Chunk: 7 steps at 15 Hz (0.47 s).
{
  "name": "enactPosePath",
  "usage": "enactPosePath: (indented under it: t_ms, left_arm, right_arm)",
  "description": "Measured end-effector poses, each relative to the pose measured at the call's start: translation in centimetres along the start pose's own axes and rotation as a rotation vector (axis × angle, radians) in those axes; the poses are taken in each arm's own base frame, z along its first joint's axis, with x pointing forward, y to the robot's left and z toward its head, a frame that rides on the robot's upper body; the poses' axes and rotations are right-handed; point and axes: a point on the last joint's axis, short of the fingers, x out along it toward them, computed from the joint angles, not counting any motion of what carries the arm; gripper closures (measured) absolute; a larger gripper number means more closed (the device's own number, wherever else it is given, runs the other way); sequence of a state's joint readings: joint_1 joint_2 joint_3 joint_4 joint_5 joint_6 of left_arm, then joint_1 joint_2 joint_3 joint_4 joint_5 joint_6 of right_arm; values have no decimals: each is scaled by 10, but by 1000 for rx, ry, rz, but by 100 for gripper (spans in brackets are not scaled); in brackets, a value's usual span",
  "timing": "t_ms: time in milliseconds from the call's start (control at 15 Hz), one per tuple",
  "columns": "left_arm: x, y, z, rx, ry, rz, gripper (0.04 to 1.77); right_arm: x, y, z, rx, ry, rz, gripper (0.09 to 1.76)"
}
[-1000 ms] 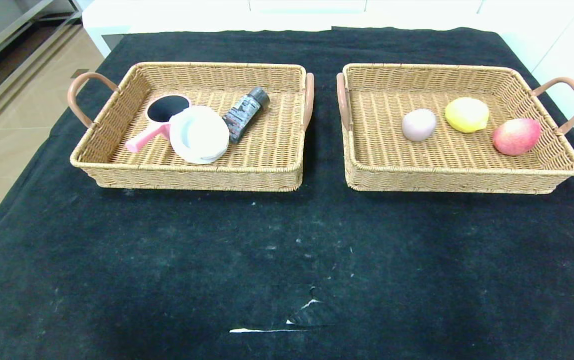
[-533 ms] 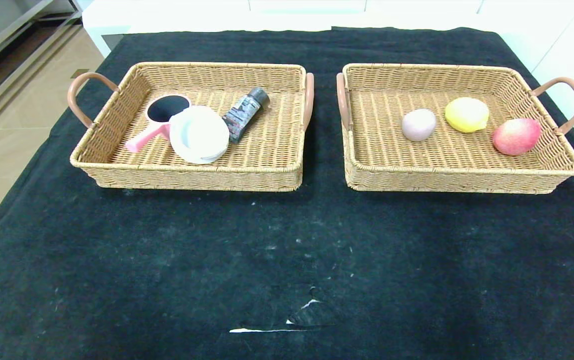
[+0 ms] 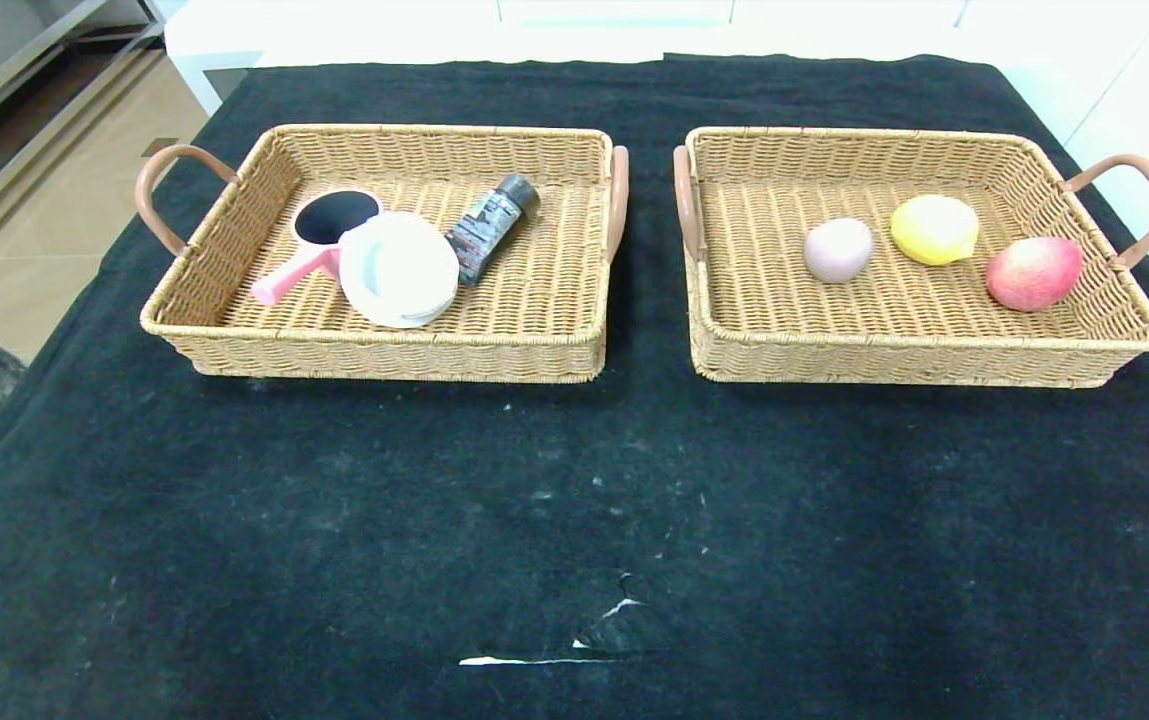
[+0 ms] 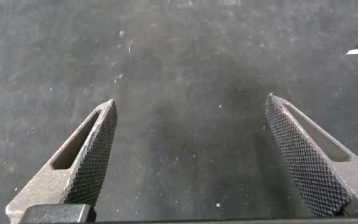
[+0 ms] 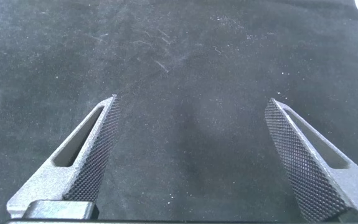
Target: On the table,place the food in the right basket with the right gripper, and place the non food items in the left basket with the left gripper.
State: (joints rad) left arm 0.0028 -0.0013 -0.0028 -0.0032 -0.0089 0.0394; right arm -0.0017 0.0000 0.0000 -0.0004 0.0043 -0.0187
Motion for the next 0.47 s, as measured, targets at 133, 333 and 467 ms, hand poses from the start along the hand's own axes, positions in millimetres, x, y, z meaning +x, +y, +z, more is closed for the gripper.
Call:
enactPosePath:
  t_ms: [133,333,467]
  left_arm:
    - [0,0,0,0,2,1,9]
    - [0,0,-1,-9,2,2,9]
    - [0,0,-1,-10,2,2,9]
  right_arm:
    - [0,0,0,0,0,0,15]
    - [0,0,0,1,1,2,15]
    - [0,0,0,0,0,2,15]
